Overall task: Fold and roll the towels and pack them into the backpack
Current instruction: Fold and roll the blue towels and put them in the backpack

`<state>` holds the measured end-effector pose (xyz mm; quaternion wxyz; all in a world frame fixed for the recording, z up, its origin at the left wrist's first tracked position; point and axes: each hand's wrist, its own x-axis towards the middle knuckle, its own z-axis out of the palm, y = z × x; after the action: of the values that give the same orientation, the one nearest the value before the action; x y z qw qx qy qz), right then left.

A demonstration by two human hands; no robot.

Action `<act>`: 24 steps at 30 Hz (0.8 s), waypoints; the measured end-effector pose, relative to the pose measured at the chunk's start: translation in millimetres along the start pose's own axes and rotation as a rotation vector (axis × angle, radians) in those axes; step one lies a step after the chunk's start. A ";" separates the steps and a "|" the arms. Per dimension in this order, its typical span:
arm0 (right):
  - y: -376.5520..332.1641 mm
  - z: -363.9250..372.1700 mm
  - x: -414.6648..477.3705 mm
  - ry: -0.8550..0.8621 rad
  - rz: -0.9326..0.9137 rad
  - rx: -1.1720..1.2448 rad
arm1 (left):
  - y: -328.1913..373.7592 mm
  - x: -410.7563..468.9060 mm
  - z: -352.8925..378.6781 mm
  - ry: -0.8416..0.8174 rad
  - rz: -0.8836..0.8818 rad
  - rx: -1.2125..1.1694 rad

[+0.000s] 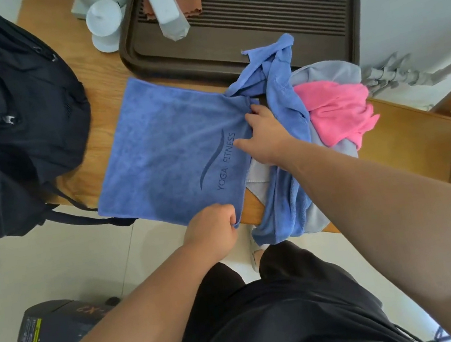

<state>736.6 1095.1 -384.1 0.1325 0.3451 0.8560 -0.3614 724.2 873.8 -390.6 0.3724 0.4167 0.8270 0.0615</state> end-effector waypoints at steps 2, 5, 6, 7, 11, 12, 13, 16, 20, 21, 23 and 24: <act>-2.0 1.1 -2.5 -0.024 0.031 -0.076 | -0.5 -1.1 -3.6 -0.037 0.007 -0.006; -9.8 3.3 -14.2 -0.086 0.049 -0.292 | -3.0 -4.8 -14.3 -0.047 -0.016 -0.067; -12.7 5.0 -19.0 -0.093 0.005 -0.410 | -5.5 -5.4 -19.6 0.002 -0.030 -0.074; -14.8 7.8 -22.5 -0.088 -0.063 -0.506 | -8.9 -4.7 -25.9 0.081 -0.038 -0.063; -22.9 17.7 -22.3 -0.117 -0.200 -0.622 | -35.1 10.3 -60.6 0.301 -0.064 0.119; -25.3 20.1 -20.3 -0.152 -0.196 -0.634 | -43.9 16.9 -70.1 0.290 -0.091 0.181; -27.1 23.3 -18.9 -0.189 -0.187 -0.654 | -53.1 23.9 -79.5 0.253 -0.119 0.245; -27.6 35.2 -20.8 -0.247 -0.153 -0.750 | -81.9 44.9 -102.2 0.063 -0.169 0.401; -26.9 48.6 -28.2 -0.215 -0.124 -0.765 | -107.5 50.5 -109.6 -0.113 -0.143 0.403; -28.0 50.3 -29.9 -0.214 -0.119 -0.755 | -110.1 46.5 -107.6 -0.126 -0.136 0.392; -30.9 53.7 -34.7 -0.208 -0.117 -0.721 | -111.9 35.8 -104.7 -0.148 -0.126 0.399; -30.6 55.0 -38.3 -0.197 -0.122 -0.679 | -109.7 30.6 -103.0 -0.161 -0.124 0.415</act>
<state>742.1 1021.7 -388.4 0.2997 0.1931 0.9294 -0.0953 573.4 847.0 -379.4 0.3467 0.4364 0.8135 -0.1661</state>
